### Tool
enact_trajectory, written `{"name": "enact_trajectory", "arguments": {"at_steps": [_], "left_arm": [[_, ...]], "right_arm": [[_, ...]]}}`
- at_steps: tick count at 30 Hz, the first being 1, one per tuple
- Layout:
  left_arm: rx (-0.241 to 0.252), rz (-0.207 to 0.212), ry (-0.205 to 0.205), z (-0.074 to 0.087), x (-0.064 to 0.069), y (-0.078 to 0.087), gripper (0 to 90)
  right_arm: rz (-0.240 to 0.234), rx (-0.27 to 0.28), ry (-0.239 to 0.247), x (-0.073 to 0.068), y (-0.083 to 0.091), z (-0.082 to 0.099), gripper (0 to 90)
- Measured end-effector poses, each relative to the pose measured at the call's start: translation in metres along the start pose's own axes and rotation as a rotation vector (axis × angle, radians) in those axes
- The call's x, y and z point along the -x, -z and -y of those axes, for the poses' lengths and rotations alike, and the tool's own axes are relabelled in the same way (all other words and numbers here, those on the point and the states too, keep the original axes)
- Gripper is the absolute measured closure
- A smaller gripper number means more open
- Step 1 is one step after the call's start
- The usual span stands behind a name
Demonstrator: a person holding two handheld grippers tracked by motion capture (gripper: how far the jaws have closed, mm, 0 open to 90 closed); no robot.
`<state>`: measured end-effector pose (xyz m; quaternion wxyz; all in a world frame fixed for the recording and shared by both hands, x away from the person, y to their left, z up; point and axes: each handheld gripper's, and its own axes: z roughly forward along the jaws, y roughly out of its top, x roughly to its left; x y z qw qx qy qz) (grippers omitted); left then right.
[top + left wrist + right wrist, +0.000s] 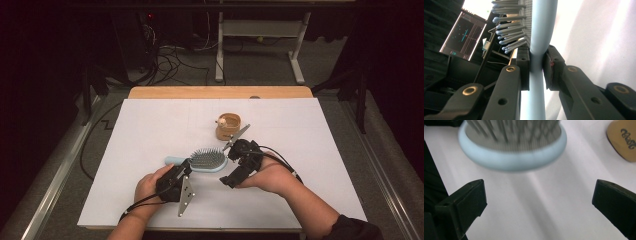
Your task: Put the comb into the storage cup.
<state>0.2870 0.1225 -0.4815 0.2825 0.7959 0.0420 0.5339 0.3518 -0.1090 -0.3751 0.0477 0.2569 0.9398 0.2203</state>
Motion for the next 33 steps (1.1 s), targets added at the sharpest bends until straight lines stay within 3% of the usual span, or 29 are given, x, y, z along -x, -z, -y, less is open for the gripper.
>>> {"name": "enact_trajectory", "arguments": {"at_steps": [19,33], "left_arm": [[0.013,-0.024,0.110,0.004,-0.013,0.004,77.0],[0.041,0.007,0.284,0.011,-0.028,0.007,77.1]], "right_arm": [[0.032,-0.093,-0.045,0.019,-0.017,0.038,0.1],[0.060,-0.096,-0.092,0.032,-0.019,0.063,0.0]]}}
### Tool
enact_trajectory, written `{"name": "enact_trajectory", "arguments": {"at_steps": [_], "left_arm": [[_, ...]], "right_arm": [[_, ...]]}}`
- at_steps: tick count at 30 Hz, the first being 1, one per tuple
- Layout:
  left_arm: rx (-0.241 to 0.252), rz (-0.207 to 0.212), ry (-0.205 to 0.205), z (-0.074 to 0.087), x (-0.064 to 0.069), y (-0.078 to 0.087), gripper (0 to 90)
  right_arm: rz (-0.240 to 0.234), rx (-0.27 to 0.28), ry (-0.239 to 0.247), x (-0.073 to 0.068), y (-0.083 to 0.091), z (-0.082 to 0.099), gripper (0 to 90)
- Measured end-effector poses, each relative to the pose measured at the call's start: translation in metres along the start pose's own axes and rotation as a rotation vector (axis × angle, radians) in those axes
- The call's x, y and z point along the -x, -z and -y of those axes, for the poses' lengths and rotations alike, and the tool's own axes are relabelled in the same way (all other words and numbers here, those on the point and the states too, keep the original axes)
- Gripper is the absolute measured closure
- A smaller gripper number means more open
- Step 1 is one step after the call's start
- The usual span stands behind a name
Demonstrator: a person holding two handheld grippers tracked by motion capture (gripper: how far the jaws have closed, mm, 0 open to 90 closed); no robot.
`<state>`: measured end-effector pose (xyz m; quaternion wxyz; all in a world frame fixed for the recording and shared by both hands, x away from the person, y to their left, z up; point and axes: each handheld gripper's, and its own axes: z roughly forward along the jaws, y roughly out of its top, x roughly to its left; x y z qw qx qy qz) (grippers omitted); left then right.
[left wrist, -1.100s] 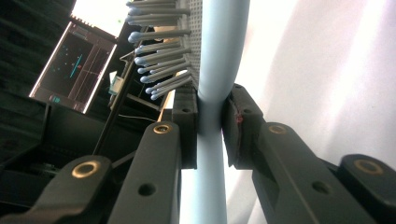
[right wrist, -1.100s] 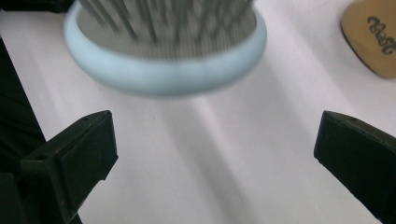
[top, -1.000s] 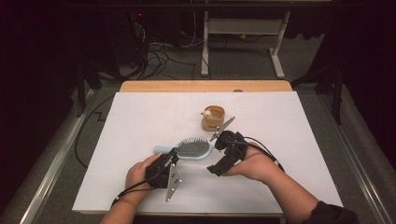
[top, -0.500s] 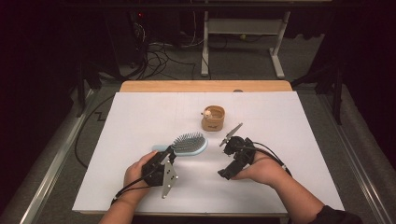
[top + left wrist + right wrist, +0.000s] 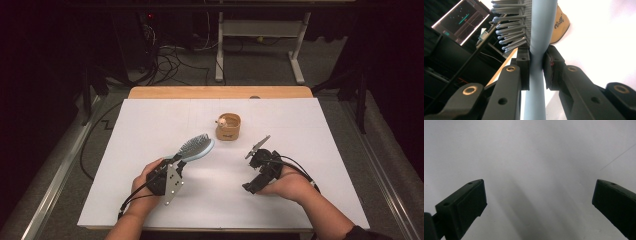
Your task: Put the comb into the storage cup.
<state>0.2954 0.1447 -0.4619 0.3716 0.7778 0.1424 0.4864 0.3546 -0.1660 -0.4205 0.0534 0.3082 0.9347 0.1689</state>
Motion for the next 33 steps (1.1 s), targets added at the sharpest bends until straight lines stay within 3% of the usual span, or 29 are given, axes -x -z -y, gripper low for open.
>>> {"name": "enact_trajectory", "arguments": {"at_steps": [11,22,33], "left_arm": [[0.038,0.050,0.183,0.004,-0.013,0.003,77.2],[0.064,0.092,0.308,0.007,-0.021,0.004,77.2],[0.086,0.136,0.421,0.012,-0.029,0.005,77.2]], "right_arm": [[0.027,0.066,-0.023,0.006,-0.002,0.017,0.1],[0.047,0.196,-0.102,0.016,-0.003,0.039,0.1],[0.073,0.335,-0.157,0.017,-0.007,0.056,0.1]]}}
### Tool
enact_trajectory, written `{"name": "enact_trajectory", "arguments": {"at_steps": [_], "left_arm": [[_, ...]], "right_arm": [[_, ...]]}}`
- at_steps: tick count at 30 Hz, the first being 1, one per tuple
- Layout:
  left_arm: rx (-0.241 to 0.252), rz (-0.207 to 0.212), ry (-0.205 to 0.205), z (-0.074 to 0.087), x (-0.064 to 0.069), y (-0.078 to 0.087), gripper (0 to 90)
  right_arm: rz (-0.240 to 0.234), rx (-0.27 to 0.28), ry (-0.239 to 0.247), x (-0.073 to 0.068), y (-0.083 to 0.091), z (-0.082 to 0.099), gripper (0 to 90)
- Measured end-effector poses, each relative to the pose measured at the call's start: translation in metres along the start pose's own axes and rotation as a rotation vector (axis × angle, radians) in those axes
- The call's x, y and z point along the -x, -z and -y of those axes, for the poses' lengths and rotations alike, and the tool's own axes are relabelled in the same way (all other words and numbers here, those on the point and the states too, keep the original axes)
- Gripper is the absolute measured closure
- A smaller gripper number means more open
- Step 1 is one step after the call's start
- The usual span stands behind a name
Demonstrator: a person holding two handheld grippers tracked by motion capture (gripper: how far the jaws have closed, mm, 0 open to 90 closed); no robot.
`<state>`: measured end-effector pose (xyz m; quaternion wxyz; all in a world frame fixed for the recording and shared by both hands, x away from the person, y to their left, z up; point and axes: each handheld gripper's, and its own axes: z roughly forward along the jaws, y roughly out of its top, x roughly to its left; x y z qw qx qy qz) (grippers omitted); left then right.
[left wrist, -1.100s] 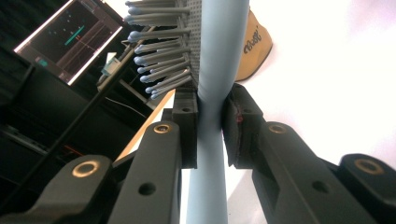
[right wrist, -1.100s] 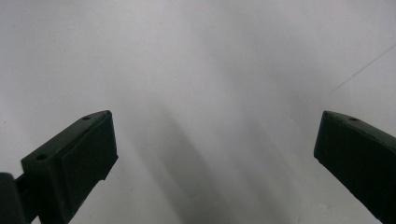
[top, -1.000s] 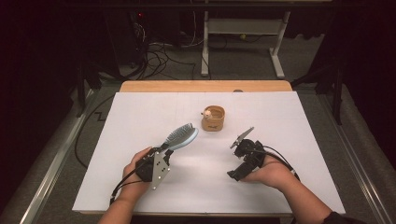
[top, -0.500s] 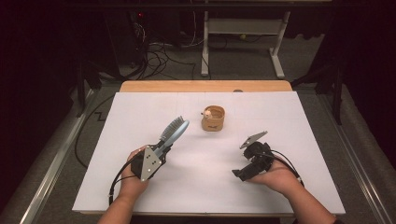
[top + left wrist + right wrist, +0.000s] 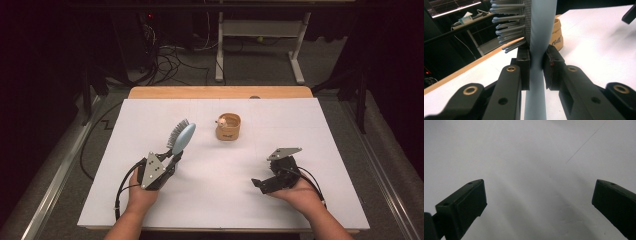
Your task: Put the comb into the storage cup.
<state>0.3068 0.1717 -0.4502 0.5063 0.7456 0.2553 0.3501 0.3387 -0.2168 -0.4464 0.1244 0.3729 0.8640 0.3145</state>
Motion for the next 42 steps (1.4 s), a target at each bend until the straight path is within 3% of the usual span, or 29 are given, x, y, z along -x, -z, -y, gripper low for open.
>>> {"name": "enact_trajectory", "arguments": {"at_steps": [9,13,22,26,35,42], "left_arm": [[0.015,0.029,0.070,0.000,-0.005,0.002,77.2],[0.021,0.038,0.103,0.001,-0.006,0.002,77.3],[0.033,0.072,0.150,0.001,-0.010,0.003,77.2],[0.035,0.089,0.168,0.001,-0.009,0.002,77.2],[0.052,0.127,0.216,0.000,-0.007,0.001,77.2],[0.047,0.130,0.200,-0.001,-0.001,-0.001,77.3]], "right_arm": [[0.014,0.140,-0.050,0.000,-0.001,0.013,0.1],[0.029,0.204,-0.047,0.001,0.000,0.017,0.1],[0.023,0.374,-0.139,0.005,0.006,0.029,0.1],[0.042,0.438,-0.131,0.003,0.014,0.030,0.1],[0.065,0.497,-0.130,0.003,0.018,0.039,0.1],[0.066,0.516,-0.133,0.005,0.019,0.038,0.1]]}}
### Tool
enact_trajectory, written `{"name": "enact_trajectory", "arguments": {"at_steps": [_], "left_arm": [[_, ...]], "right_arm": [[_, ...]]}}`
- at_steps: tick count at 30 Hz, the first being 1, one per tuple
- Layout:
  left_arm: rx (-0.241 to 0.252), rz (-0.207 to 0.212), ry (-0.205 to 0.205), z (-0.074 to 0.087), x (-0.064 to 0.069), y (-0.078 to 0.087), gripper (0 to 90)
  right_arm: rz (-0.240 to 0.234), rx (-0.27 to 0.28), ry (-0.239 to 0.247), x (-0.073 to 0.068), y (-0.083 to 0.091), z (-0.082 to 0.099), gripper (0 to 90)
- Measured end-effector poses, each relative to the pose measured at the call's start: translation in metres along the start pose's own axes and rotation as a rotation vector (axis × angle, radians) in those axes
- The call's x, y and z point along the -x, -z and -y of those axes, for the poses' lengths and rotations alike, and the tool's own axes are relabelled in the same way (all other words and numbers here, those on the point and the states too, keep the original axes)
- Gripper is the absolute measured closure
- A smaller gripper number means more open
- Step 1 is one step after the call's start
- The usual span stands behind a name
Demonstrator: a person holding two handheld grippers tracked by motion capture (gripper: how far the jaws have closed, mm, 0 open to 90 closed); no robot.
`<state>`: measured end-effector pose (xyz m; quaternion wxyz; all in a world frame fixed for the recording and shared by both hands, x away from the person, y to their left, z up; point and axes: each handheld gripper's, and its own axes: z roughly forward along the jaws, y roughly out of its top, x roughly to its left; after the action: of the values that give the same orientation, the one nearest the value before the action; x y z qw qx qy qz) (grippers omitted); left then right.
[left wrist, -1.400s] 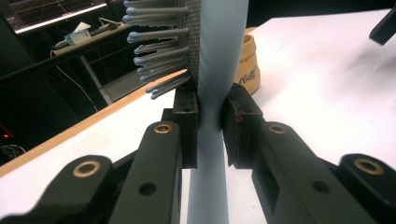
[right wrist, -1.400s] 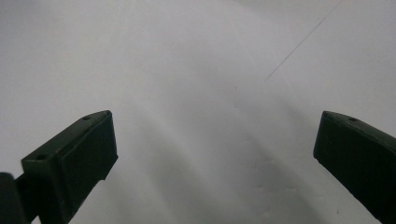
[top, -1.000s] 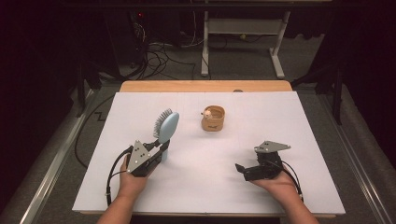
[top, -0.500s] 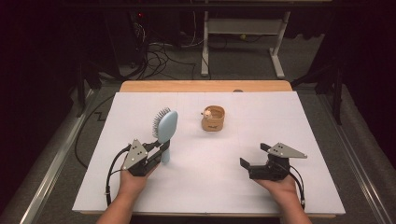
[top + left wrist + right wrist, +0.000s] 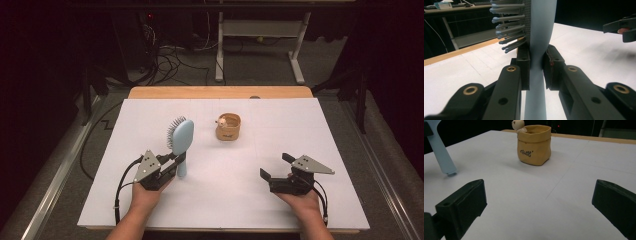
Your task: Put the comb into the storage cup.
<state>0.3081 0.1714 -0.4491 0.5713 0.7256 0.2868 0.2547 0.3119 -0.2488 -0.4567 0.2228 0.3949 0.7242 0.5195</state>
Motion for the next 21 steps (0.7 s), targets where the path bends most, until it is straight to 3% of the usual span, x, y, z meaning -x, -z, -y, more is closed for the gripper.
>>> {"name": "enact_trajectory", "arguments": {"at_steps": [9,21], "left_arm": [[0.016,-0.006,-0.005,-0.001,0.004,0.000,77.3],[0.031,-0.010,-0.008,-0.003,0.005,0.002,77.3]], "right_arm": [[-0.009,0.035,0.009,-0.007,-0.002,-0.012,0.1],[-0.037,0.023,0.052,-0.026,-0.021,-0.033,0.1]]}}
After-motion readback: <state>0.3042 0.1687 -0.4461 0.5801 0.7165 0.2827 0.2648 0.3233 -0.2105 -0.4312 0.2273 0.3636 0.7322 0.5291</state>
